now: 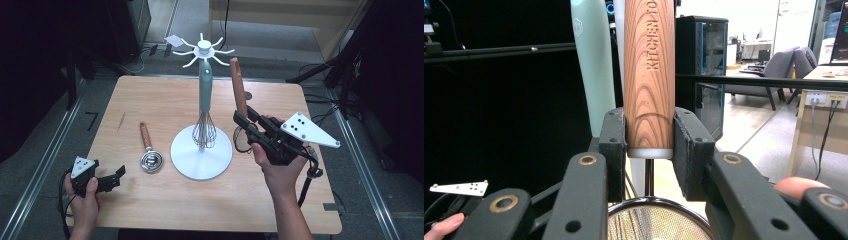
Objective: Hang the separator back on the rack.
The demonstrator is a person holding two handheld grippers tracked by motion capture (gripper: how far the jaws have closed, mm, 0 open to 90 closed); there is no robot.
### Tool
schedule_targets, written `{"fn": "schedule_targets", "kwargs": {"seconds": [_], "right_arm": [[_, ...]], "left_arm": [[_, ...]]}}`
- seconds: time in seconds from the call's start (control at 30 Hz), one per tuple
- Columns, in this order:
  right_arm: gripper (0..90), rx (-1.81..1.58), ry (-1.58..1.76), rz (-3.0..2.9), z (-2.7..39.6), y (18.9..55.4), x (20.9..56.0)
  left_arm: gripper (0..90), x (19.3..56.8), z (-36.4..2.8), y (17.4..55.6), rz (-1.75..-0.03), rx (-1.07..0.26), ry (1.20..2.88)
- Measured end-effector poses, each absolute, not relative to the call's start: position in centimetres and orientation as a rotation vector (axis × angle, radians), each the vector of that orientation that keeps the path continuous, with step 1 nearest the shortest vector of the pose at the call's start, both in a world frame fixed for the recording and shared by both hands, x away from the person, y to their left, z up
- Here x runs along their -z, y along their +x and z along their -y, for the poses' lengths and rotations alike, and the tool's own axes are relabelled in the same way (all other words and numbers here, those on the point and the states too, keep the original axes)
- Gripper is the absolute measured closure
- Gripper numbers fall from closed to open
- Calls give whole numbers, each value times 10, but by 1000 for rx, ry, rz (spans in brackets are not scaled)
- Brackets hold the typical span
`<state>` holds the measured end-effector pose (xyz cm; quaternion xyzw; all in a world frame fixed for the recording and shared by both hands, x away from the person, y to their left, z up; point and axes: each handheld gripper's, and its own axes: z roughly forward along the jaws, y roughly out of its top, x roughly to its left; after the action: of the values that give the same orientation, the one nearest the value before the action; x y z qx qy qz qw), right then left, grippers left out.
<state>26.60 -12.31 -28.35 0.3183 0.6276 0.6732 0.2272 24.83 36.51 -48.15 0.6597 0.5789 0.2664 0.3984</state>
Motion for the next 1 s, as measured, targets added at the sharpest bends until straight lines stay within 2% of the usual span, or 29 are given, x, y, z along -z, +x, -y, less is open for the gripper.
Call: {"fn": "schedule_targets", "kwargs": {"seconds": [1.0], "right_arm": [[703,-1845,859,-1816,106,283,289]], "left_arm": [[0,482,-364,248,-1461,-681,1681]]}}
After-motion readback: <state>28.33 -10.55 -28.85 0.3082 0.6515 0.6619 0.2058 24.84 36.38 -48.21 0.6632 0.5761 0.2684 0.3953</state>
